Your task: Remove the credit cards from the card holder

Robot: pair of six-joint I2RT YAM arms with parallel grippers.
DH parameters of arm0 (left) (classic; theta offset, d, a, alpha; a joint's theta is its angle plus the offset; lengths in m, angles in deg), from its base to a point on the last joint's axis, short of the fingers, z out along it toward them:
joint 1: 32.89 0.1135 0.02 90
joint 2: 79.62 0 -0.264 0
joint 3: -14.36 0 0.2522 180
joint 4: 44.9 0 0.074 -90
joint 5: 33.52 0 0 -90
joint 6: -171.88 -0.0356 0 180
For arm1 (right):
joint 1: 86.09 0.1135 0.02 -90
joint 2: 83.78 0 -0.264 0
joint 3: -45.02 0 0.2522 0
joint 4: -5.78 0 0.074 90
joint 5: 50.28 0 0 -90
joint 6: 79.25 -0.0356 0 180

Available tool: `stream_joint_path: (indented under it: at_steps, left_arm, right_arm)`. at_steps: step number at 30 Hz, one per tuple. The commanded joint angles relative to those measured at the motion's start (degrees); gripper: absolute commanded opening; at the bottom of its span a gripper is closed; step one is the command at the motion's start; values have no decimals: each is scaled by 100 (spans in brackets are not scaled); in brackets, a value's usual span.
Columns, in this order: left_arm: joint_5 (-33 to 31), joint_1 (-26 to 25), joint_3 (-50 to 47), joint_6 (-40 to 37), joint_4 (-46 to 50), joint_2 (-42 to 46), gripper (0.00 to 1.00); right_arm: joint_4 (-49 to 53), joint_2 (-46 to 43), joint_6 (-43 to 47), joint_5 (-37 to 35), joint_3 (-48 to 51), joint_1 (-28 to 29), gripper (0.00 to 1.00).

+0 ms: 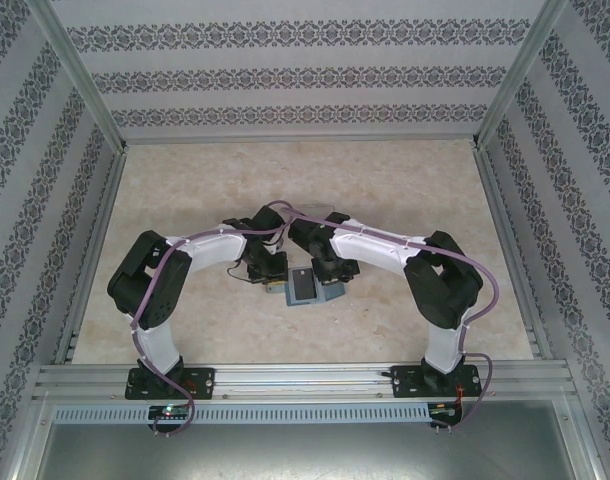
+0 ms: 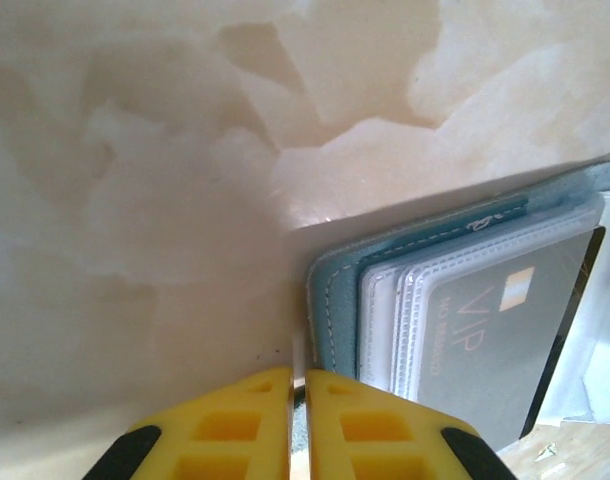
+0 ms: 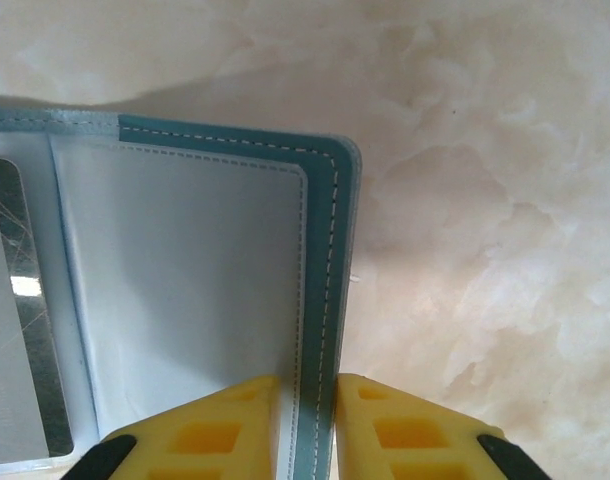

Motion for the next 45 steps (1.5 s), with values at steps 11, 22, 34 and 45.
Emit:
stream_joint_path:
  at_steps: [11, 22, 34, 45]
  left_arm:
    - [-67, -310, 535, 26, 483, 460, 15]
    - [133, -404, 520, 156, 315, 476, 16]
    - [547, -609, 390, 441, -334, -3, 11]
    - [407, -625, 331, 310, -199, -259, 10]
  right_arm:
    - [80, -410, -55, 263, -106, 6, 28]
    - [82, -470, 58, 361, -380, 6, 26]
    - [-984, -639, -56, 1496, -99, -92, 20]
    - [-1986, -317, -214, 2374, 529, -410, 18]
